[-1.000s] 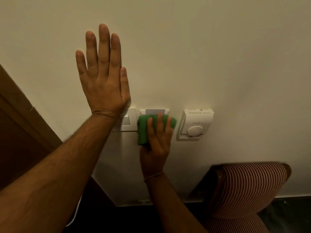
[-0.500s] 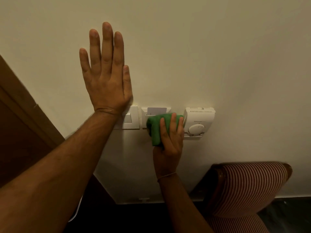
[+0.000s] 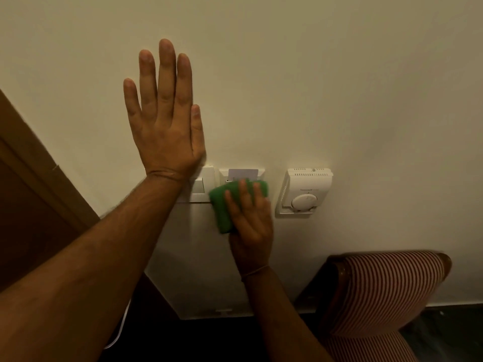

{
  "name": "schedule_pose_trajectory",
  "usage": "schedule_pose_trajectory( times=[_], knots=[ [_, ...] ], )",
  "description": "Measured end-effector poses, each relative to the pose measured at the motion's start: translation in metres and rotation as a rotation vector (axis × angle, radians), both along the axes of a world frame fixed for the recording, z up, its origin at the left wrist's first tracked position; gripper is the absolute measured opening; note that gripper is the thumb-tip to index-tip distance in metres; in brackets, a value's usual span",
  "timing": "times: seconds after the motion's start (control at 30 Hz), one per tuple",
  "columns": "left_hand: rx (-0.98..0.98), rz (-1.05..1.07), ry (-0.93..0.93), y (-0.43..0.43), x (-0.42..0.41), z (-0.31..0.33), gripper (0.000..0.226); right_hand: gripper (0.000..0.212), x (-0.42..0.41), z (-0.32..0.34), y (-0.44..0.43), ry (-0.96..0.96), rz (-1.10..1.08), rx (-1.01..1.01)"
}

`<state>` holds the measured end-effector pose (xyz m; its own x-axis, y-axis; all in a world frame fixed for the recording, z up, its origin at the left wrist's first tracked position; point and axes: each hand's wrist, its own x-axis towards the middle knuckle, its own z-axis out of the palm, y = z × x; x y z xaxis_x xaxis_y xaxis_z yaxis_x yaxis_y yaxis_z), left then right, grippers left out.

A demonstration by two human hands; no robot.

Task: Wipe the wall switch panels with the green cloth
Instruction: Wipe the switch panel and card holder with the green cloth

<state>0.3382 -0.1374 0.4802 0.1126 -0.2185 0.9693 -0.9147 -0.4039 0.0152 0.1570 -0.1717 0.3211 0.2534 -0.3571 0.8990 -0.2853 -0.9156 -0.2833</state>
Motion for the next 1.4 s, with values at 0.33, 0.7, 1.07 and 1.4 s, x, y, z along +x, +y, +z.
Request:
schedule_pose_trajectory(
  times=[0.33, 0.7, 1.07, 1.4],
  knots=[
    [-0.005, 0.001, -0.001, -0.002, -0.001, 0.0, 0.062, 0.055, 0.033, 0.004, 0.031, -0.001, 0.077, 0.059],
    [-0.004, 0.006, -0.004, -0.001, 0.001, 0.0, 0.063, 0.052, -0.008, -0.008, -0.001, -0.098, -0.043, 0.175],
    [-0.018, -0.03, 0.005, -0.002, 0.006, -0.002, 0.065, 0.057, 0.038, 0.003, 0.025, 0.075, 0.143, -0.042],
    [-0.013, 0.017, 0.002, -0.011, 0.01, -0.001, 0.067, 0.069, -0.025, -0.02, -0.018, 0.017, -0.019, 0.068]
  ],
)
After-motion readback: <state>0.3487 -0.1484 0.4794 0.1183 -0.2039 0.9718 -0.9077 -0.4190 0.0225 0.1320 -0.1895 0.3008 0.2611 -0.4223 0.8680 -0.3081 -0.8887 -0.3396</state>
